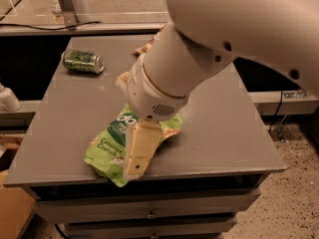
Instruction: Pick green rice chip bag
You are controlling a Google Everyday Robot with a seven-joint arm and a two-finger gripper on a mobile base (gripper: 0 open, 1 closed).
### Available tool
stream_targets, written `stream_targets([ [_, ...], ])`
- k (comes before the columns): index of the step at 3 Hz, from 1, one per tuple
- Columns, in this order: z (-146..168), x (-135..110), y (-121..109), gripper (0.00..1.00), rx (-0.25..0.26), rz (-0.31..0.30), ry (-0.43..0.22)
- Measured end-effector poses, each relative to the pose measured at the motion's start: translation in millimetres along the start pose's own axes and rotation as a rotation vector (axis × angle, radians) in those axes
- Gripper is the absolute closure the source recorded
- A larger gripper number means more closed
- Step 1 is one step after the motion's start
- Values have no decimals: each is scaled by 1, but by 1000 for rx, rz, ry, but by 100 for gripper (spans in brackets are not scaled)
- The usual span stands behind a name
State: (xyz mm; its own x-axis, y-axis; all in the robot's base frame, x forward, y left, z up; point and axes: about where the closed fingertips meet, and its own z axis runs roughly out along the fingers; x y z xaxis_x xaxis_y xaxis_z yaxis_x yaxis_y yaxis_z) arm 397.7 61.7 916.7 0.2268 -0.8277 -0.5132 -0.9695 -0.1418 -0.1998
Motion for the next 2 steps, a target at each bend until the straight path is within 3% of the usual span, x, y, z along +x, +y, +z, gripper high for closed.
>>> stream_targets([
  [2,25,31,-6,0,-33,-50,133],
])
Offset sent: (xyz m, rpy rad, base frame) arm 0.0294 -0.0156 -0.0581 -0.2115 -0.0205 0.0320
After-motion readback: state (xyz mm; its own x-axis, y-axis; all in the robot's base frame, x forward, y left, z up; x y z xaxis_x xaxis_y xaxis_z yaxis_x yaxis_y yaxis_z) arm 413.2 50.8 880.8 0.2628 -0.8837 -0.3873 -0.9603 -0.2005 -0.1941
